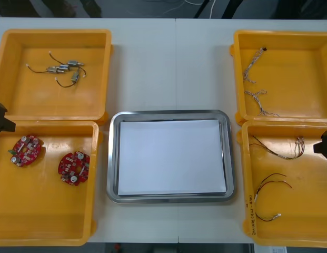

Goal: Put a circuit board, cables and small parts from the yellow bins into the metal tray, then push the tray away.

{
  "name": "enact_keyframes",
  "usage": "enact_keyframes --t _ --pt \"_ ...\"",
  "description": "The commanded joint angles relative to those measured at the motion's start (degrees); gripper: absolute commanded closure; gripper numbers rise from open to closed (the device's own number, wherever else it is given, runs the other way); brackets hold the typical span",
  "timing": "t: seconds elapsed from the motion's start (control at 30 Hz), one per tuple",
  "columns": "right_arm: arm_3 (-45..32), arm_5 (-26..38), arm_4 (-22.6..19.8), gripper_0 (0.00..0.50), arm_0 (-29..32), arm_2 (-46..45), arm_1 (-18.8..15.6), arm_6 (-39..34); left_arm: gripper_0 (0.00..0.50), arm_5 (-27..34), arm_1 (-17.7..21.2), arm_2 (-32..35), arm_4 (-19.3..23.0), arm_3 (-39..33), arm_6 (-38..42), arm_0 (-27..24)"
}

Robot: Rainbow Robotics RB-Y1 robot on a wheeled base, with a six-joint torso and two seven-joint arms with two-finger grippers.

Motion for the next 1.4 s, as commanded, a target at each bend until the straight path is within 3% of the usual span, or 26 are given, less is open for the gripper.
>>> enact_keyframes --t 0.03,1.4 --pt "-0.4 0.2 -0.5 0.000 0.8 -0.7 0.3 -1.3 0.000 0.4 2.1 1.4 0.4 -1.4 -3.2 0.8" --pt "-0.4 0.2 -0.5 0.000 0.8 -0.7 0.3 -1.3 0.000 0.4 2.1 1.4 0.4 -1.4 -3.2 0.8"
